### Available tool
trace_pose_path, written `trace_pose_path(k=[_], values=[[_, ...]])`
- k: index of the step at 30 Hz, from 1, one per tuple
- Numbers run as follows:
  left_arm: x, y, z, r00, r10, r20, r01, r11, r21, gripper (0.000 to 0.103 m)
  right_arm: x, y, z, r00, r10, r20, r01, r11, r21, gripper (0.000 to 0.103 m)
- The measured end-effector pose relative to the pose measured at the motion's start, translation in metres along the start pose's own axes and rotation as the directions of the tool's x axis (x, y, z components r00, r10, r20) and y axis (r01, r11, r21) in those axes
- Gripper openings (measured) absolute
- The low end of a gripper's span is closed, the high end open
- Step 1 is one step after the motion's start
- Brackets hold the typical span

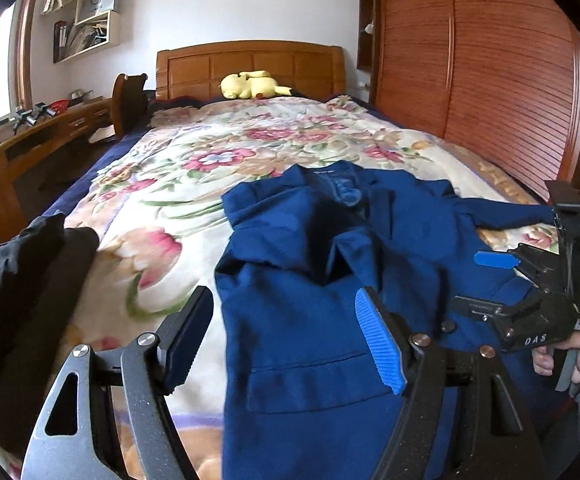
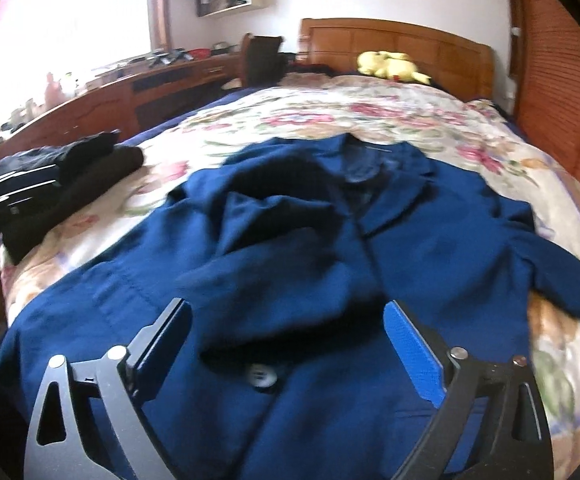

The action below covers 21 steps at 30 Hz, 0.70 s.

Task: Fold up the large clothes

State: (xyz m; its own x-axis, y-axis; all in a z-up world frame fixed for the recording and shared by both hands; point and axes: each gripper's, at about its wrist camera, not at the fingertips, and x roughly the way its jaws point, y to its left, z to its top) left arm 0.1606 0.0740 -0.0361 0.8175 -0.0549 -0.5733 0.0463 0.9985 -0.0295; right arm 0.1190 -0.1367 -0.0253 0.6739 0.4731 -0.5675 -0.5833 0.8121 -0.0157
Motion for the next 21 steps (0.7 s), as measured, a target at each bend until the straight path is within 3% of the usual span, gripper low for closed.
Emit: trace_pose_path(k=[8,11,16,21], values=[[0.002,0.005,-0.003,1.000,-0.001,-0.016,0.001,1.000,-0.001,0.074,0.038,0.023,0.001,0.997,0.032,-0.068,-0.037,0.996,-0.085,0.074],[0.005,0.004,-0.004,1.000,-0.002,-0.027,0.002,1.000,0.001,0.074,0.051,0.023,-0.001,0.992,0.035,-0.119,-0.047,0.994,-0.098,0.057],[0.010,-0.001,-0.003,0.999,-0.018,-0.042,0.018,1.000,-0.002,0.074,0.045,0.011,0.000,0.994,0.046,-0.097,-0.055,0.995,-0.085,0.016],[0.011,-0.017,0.003,0.999,-0.045,-0.030,0.046,0.999,0.006,0.074,0.023,-0.009,-0.002,0.998,0.064,-0.031,-0.065,0.997,-0.044,0.010]])
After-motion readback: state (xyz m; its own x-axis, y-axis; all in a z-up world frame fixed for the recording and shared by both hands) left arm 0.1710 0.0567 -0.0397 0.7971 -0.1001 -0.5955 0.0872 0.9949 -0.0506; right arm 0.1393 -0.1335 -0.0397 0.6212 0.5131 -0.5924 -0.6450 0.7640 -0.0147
